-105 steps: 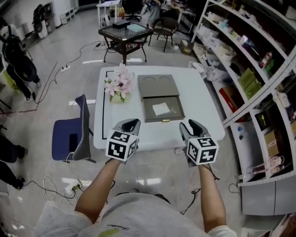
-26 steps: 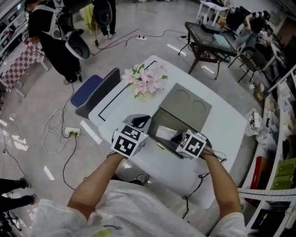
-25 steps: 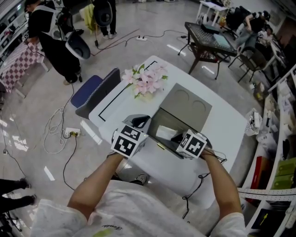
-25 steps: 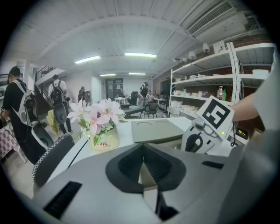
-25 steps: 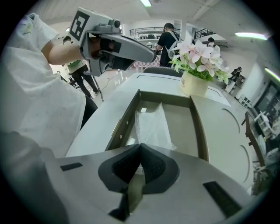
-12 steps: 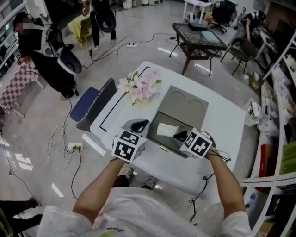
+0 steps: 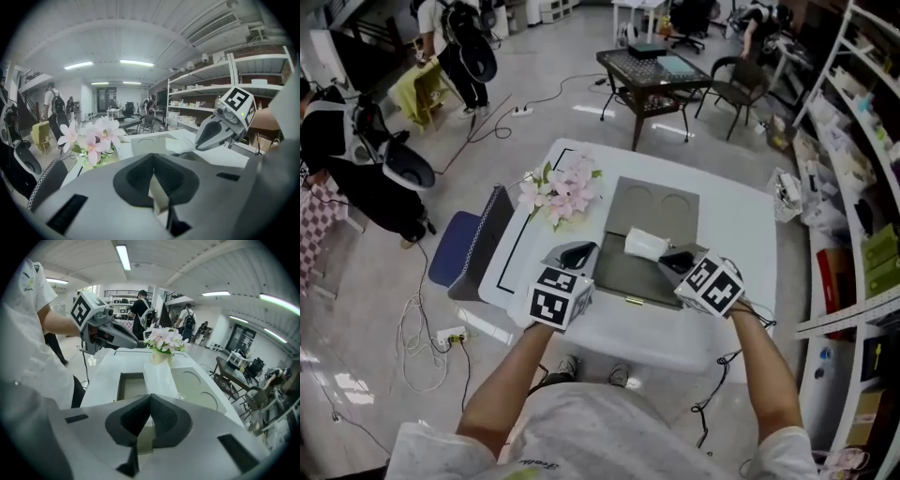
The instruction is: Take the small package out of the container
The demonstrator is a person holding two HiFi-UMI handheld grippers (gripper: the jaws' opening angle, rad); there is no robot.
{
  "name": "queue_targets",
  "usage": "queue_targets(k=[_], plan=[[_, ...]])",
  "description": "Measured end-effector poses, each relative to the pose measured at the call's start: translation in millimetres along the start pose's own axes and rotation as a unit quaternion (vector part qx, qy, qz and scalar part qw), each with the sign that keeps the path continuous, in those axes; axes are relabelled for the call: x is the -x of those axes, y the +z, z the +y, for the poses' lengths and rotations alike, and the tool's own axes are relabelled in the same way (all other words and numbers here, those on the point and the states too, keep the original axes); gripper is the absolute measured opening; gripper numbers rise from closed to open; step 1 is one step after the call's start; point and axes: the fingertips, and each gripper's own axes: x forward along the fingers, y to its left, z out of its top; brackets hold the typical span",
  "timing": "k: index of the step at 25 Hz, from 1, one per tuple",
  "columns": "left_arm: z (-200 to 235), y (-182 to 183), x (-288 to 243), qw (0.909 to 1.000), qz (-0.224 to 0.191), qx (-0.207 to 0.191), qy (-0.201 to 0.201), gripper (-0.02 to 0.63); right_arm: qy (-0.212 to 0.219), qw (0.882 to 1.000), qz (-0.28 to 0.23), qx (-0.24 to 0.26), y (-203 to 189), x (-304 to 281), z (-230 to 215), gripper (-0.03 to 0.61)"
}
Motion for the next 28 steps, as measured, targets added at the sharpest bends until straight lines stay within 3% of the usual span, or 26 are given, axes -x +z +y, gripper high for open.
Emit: queue_targets(k=[5, 12, 18, 24, 28], plan=[[3.8, 16.5, -3.5, 0.9996, -0.013, -0.008, -0.023, 0.005, -0.066, 0.995, -0.032, -0.062, 6.5, 28.4, -15.1, 0.006], [8.5, 31.7, -11.4, 0.9984, -0.031, -0.018, -0.044, 0.006, -0.164, 0.972, -0.081, -0.145, 3.6, 62.6, -29.1, 0.006], [15.1, 34.4, -14.7, 0.9978, -0.033, -0.026, -0.052, 0.005, -0.22, 0.944, -0.135, -0.205, 2.8, 83.9, -32.0, 0.006], [15.9, 35.5, -21.5, 0.9975, -0.042, -0.031, -0.046, 0.005, -0.28, 0.898, -0.201, -0.275, -3.7, 102.3, -40.7, 0.006], [17.6, 30.4, -23.5, 0.9979, -0.038, -0.027, -0.045, 0.005, -0.293, 0.888, -0.211, -0.285, -5.4, 107.2, -45.4, 0.006]])
